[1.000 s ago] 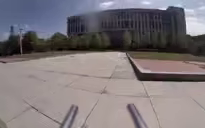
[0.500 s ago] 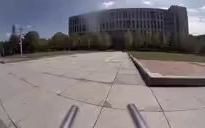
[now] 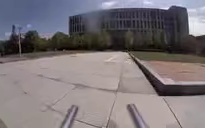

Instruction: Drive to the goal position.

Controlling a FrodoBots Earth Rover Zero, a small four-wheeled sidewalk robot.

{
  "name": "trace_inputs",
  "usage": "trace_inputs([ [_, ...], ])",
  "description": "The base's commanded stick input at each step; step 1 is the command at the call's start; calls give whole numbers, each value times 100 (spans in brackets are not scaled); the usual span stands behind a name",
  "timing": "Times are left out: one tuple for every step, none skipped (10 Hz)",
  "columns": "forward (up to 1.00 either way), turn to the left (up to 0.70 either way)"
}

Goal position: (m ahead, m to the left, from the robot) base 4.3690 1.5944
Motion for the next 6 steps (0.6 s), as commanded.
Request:
trace_inputs([
  [70,0],
  [70,0],
  [70,0],
  [70,0],
  [70,-4],
  [70,-20],
])
